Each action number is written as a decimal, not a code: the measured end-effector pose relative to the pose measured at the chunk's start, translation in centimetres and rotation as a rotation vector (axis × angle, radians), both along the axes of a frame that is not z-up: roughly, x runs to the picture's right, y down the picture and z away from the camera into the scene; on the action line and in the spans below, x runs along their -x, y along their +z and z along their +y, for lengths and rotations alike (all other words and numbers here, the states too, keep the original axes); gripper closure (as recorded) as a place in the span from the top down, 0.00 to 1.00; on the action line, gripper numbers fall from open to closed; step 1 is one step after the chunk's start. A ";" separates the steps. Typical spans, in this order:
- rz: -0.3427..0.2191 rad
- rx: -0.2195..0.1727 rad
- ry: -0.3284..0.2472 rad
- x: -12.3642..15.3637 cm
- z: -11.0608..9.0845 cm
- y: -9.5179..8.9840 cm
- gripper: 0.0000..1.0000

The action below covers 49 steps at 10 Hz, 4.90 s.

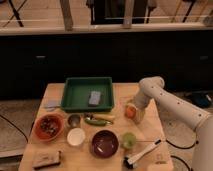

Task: Place apple in paper cup

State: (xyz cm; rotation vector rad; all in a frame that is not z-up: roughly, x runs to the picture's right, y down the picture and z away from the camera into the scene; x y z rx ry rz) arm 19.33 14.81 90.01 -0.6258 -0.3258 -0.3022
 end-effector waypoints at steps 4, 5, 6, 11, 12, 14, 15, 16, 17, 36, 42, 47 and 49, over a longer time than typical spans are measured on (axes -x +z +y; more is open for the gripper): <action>-0.002 0.004 -0.008 0.1 0.2 -0.2 0.74; -0.002 0.005 -0.009 0.1 0.2 -0.3 0.69; -0.002 0.005 -0.009 0.1 0.3 -0.4 0.59; 0.006 -0.003 -0.012 0.3 0.2 -0.4 0.07; 0.008 -0.007 -0.011 0.3 0.3 -0.5 0.01; 0.010 -0.016 -0.010 0.2 0.0 -0.9 0.00; 0.012 -0.018 -0.010 0.2 -0.1 -1.1 0.00; 0.015 -0.020 -0.009 0.1 -0.2 -1.2 0.00; 0.019 -0.022 -0.009 0.0 -0.2 -1.3 0.00; 0.029 -0.066 -0.025 -0.1 -0.4 -1.6 0.04; 0.032 -0.074 -0.022 -0.4 0.0 -1.1 0.10; 0.041 -0.083 -0.015 -1.0 0.2 -0.8 0.04; 0.044 -0.088 -0.012 -1.1 0.1 -0.8 0.03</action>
